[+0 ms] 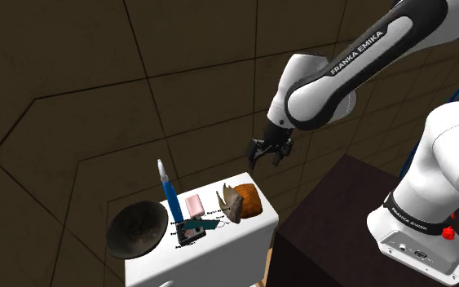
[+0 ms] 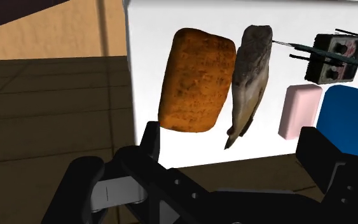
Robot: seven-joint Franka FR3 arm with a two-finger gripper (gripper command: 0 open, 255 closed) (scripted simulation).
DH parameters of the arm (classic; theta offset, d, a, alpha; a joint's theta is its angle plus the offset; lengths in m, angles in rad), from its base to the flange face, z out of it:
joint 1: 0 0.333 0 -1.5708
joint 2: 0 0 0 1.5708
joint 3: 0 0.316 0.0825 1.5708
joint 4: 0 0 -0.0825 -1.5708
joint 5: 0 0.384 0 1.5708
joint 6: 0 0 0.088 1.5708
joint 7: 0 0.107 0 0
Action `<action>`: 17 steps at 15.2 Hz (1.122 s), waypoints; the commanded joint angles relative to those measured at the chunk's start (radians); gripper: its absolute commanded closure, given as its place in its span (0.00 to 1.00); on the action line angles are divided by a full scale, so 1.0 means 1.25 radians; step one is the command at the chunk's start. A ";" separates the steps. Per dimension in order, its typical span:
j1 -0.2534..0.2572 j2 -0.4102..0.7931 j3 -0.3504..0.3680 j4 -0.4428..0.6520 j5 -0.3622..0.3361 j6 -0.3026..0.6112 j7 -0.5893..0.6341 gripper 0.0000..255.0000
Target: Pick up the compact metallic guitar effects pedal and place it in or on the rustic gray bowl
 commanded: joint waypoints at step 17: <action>0.175 0.599 0.070 0.481 1.035 0.201 -0.706 0.00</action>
